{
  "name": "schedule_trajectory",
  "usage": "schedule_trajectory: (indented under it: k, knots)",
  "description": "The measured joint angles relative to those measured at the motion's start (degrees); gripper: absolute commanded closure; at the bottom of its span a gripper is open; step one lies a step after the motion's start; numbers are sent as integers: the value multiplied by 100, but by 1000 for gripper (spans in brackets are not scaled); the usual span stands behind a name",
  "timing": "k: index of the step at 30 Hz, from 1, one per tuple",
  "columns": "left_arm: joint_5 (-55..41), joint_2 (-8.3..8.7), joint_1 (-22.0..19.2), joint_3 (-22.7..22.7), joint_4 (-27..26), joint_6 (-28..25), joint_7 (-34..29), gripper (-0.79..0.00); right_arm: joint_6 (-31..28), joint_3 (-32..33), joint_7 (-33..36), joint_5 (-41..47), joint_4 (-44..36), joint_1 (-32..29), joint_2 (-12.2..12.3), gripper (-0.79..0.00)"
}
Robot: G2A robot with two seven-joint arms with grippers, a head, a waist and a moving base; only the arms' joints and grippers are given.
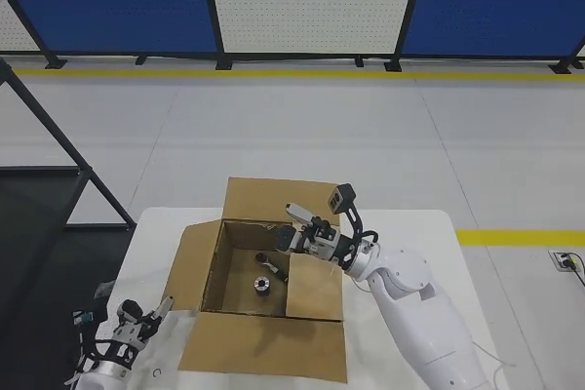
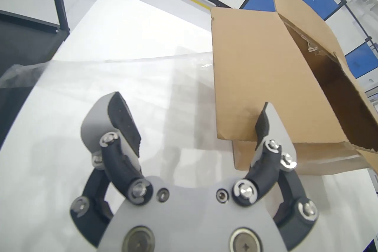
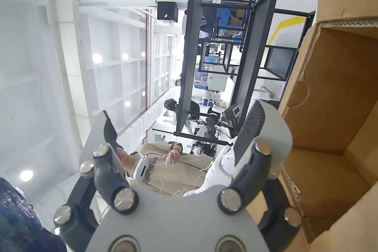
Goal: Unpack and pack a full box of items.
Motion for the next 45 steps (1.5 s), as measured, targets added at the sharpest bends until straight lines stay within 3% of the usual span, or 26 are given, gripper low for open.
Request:
schedule_trajectory:
  k: [13,35,41,45]
  knots:
    - [-103,-10,36,-136,-128,-54,33,-785,0,9,-25,53,-16,-21,30,-785]
    - [-721,4,742,-1010,-1726,-239,-54,-785,-57,108,28,161,195,60,93,-785]
    - [-1276,9,956,-1395,-2269,-456,-224,-785,-60,191,95,178,288,84,129,-785]
    - [-1997,35,996,-1676,-2670,-818,-674,-785,-133,377,295,172,272,33,200,-785]
